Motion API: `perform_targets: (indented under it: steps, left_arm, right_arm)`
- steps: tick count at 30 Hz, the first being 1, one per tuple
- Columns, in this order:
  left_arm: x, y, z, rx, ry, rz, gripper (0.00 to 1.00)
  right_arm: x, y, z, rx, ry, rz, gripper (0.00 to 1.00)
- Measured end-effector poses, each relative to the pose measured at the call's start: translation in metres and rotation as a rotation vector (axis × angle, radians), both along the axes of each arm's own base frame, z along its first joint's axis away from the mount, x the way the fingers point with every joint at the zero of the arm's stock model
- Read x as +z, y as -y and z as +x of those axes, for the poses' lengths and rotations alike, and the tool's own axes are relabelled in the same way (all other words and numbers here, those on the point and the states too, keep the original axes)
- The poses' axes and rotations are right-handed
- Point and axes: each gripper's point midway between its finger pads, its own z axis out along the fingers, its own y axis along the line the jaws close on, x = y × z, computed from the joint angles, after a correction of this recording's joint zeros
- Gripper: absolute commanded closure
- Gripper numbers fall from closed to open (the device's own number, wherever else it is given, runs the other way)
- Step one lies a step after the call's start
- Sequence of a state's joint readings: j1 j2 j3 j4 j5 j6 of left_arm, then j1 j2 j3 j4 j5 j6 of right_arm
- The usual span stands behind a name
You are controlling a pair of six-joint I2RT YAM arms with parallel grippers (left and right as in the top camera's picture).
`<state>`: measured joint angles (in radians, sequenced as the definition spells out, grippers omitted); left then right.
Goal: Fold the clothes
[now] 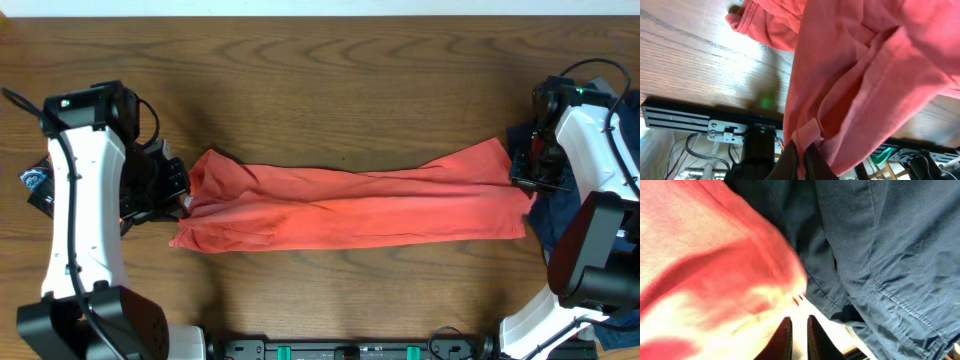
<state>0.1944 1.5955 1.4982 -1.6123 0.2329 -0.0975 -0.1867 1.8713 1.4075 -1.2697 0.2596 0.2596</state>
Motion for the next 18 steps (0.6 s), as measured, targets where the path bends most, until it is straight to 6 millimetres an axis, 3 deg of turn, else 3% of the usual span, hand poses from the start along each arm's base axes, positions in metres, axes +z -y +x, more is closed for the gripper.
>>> perform_targets:
  steps: [8, 18]
  left_arm:
    - [-0.021, 0.012, -0.023, -0.033, -0.112, -0.019, 0.94]
    - [-0.024, 0.027, -0.029, -0.094, -0.136, -0.013, 0.94]
  right_arm:
    - [0.0, -0.001, -0.002, 0.003, -0.007, 0.004, 0.9]
    - [-0.008, -0.03, 0.001, 0.057, 0.007, 0.191, 0.91]
